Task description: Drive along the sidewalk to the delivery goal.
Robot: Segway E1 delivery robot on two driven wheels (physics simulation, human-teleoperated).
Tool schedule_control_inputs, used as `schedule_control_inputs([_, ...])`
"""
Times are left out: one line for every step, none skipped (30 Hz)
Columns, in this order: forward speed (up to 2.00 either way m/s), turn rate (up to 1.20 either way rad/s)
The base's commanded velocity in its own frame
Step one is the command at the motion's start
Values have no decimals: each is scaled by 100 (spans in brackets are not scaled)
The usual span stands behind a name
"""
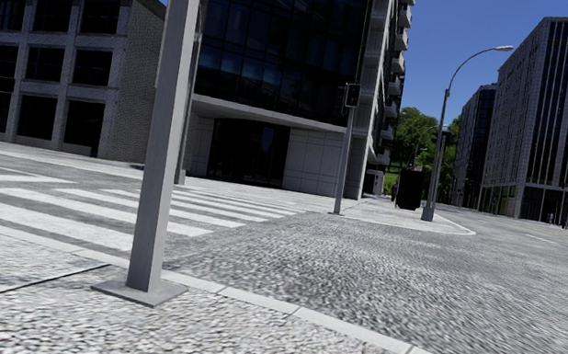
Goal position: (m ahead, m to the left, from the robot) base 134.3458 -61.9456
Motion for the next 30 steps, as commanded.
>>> schedule_control_inputs([0, 0])
schedule_control_inputs([0, 0])
schedule_control_inputs([0, 0])
schedule_control_inputs([0, 0])
schedule_control_inputs([0, 0])
schedule_control_inputs([0, 0])
schedule_control_inputs([0, 0])
schedule_control_inputs([0, 0])
schedule_control_inputs([0, 0])
schedule_control_inputs([0, 0])
schedule_control_inputs([0, 0])
schedule_control_inputs([0, 0])
schedule_control_inputs([0, 0])
schedule_control_inputs([0, 0])
schedule_control_inputs([0, 0])
schedule_control_inputs([0, 6])
schedule_control_inputs([0, 17])
schedule_control_inputs([0, 17])
schedule_control_inputs([0, 30])
schedule_control_inputs([0, 34])
schedule_control_inputs([0, 35])
schedule_control_inputs([0, 35])
schedule_control_inputs([0, 35])
schedule_control_inputs([0, 35])
schedule_control_inputs([0, 35])
schedule_control_inputs([0, 35])
schedule_control_inputs([0, 37])
schedule_control_inputs([0, 48])
schedule_control_inputs([0, 48])
schedule_control_inputs([0, 59])
